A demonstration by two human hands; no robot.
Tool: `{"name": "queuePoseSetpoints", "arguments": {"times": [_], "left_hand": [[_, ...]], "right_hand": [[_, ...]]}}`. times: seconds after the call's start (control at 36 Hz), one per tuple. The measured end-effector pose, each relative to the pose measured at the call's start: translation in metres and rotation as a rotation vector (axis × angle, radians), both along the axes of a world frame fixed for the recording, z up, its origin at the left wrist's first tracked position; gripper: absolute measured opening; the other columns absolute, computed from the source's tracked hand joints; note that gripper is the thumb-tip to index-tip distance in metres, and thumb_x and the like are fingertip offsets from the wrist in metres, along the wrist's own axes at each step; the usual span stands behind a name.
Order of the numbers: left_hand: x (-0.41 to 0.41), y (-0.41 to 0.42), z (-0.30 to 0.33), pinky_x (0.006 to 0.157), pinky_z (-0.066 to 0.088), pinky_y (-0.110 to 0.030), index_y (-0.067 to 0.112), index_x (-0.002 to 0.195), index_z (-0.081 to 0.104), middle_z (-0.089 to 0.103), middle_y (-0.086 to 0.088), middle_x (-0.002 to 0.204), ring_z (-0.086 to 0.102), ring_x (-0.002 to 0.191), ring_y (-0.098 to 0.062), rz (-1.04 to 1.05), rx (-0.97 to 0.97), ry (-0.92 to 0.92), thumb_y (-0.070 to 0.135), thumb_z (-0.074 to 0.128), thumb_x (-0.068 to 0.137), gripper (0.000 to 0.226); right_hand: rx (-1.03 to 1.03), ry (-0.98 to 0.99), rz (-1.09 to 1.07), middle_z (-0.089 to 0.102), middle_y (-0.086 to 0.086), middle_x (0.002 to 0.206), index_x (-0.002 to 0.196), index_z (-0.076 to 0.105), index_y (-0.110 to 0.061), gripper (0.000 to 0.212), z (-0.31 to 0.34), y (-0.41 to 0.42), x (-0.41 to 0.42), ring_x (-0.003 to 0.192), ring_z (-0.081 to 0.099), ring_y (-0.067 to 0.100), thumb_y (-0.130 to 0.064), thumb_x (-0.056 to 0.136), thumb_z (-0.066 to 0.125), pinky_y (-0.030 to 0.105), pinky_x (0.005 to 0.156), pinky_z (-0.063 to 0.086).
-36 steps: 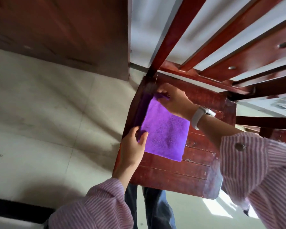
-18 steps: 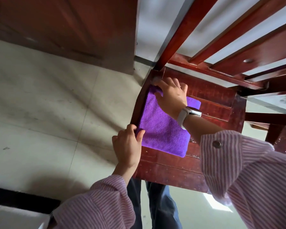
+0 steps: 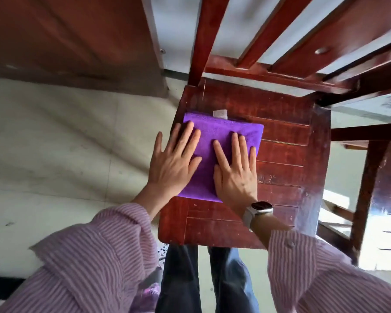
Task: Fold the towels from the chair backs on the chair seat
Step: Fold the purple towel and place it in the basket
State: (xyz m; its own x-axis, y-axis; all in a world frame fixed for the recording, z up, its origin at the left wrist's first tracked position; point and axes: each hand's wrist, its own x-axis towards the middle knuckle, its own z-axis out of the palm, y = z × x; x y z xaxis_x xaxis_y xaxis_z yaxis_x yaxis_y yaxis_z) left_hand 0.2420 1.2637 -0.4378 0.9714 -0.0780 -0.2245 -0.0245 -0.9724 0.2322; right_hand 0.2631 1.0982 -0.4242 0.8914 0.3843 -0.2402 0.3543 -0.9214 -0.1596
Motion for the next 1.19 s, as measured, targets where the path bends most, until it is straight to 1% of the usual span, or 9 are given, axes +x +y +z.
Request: {"name": "queuePoseSetpoints", "arguments": {"times": [0.28, 0.44, 0.53, 0.64, 0.83, 0.94, 1.03, 1.11, 1.19], "left_hand": [[0.018, 0.001, 0.014, 0.110, 0.012, -0.057, 0.011, 0.144, 0.024, 0.022, -0.012, 0.152, 0.018, 0.141, -0.027, -0.145, 0.072, -0.089, 0.035, 0.040, 0.089, 0.062], [0.061, -0.005, 0.011, 0.107, 0.020, -0.059, 0.016, 0.139, 0.037, 0.040, -0.010, 0.144, 0.036, 0.134, -0.029, -0.299, 0.097, 0.011, 0.039, 0.032, 0.090, 0.054], [0.071, -0.001, 0.009, 0.102, 0.032, -0.054, 0.015, 0.135, 0.042, 0.053, -0.014, 0.129, 0.051, 0.118, -0.032, -0.249, 0.079, 0.006, 0.034, 0.034, 0.091, 0.049], [0.073, 0.001, 0.014, 0.076, 0.047, -0.045, 0.011, 0.128, 0.049, 0.058, -0.017, 0.105, 0.056, 0.089, -0.038, -0.169, 0.016, -0.028, 0.023, 0.041, 0.089, 0.041], [0.026, -0.010, 0.031, 0.086, 0.041, -0.043, 0.005, 0.127, 0.048, 0.058, -0.024, 0.113, 0.054, 0.103, -0.041, 0.340, -0.242, 0.159, 0.018, 0.049, 0.091, 0.038], [-0.020, -0.036, 0.039, 0.077, 0.046, -0.041, 0.010, 0.120, 0.052, 0.066, -0.016, 0.105, 0.060, 0.097, -0.037, 0.499, -0.361, 0.313, 0.028, 0.056, 0.088, 0.037], [-0.039, -0.053, 0.042, 0.076, 0.045, -0.040, 0.008, 0.115, 0.053, 0.064, -0.015, 0.104, 0.059, 0.098, -0.036, 0.605, -0.326, 0.344, 0.031, 0.058, 0.086, 0.037], [-0.038, -0.059, 0.045, 0.087, 0.042, -0.041, 0.005, 0.114, 0.054, 0.055, -0.017, 0.111, 0.051, 0.107, -0.035, 0.696, -0.334, 0.209, 0.025, 0.063, 0.081, 0.041], [-0.023, -0.054, 0.039, 0.088, 0.042, -0.044, 0.002, 0.120, 0.054, 0.055, -0.021, 0.118, 0.050, 0.109, -0.039, 0.610, -0.288, 0.034, 0.037, 0.049, 0.081, 0.053]], "right_hand": [[0.126, -0.017, -0.008, 0.031, 0.019, 0.147, 0.139, 0.033, -0.015, 0.054, 0.015, -0.005, -0.019, 0.139, 0.019, 0.029, -0.022, 0.085, 0.038, 0.053, 0.111, 0.011], [0.091, 0.098, 0.197, 0.039, 0.010, 0.144, 0.135, 0.044, -0.017, 0.061, 0.023, -0.021, -0.083, 0.135, 0.033, 0.025, -0.020, 0.074, 0.045, 0.048, 0.111, 0.021], [-0.014, 0.149, 0.272, 0.039, 0.004, 0.146, 0.138, 0.037, -0.023, 0.064, 0.018, -0.032, -0.083, 0.134, 0.035, 0.021, -0.026, 0.075, 0.047, 0.042, 0.113, 0.013], [0.022, 0.113, 0.366, 0.046, 0.002, 0.141, 0.130, 0.044, -0.024, 0.057, 0.015, -0.047, -0.066, 0.128, 0.045, 0.020, -0.034, 0.076, 0.058, 0.042, 0.109, 0.022], [-0.107, -0.010, 0.508, 0.057, 0.002, 0.130, 0.114, 0.063, -0.025, 0.048, 0.030, -0.111, -0.017, 0.124, 0.050, 0.027, -0.019, 0.078, 0.033, 0.054, 0.104, 0.023], [-0.115, -0.030, 0.206, 0.064, 0.002, 0.119, 0.105, 0.067, -0.022, 0.043, 0.040, -0.140, 0.003, 0.117, 0.052, 0.028, -0.022, 0.072, 0.040, 0.053, 0.104, 0.019], [0.138, 0.096, -0.350, 0.064, 0.010, 0.100, 0.098, 0.064, -0.012, 0.030, 0.044, -0.132, 0.000, 0.098, 0.054, 0.033, -0.020, 0.079, 0.042, 0.048, 0.092, 0.039], [0.449, 0.328, -0.991, 0.064, 0.013, 0.099, 0.103, 0.058, -0.005, 0.020, 0.042, -0.116, -0.004, 0.089, 0.060, 0.027, -0.018, 0.089, 0.052, 0.041, 0.085, 0.048], [0.514, 0.392, -1.159, 0.065, 0.008, 0.098, 0.107, 0.060, -0.006, 0.029, 0.034, -0.099, -0.009, 0.094, 0.061, 0.025, -0.028, 0.088, 0.057, 0.033, 0.085, 0.045]]}}
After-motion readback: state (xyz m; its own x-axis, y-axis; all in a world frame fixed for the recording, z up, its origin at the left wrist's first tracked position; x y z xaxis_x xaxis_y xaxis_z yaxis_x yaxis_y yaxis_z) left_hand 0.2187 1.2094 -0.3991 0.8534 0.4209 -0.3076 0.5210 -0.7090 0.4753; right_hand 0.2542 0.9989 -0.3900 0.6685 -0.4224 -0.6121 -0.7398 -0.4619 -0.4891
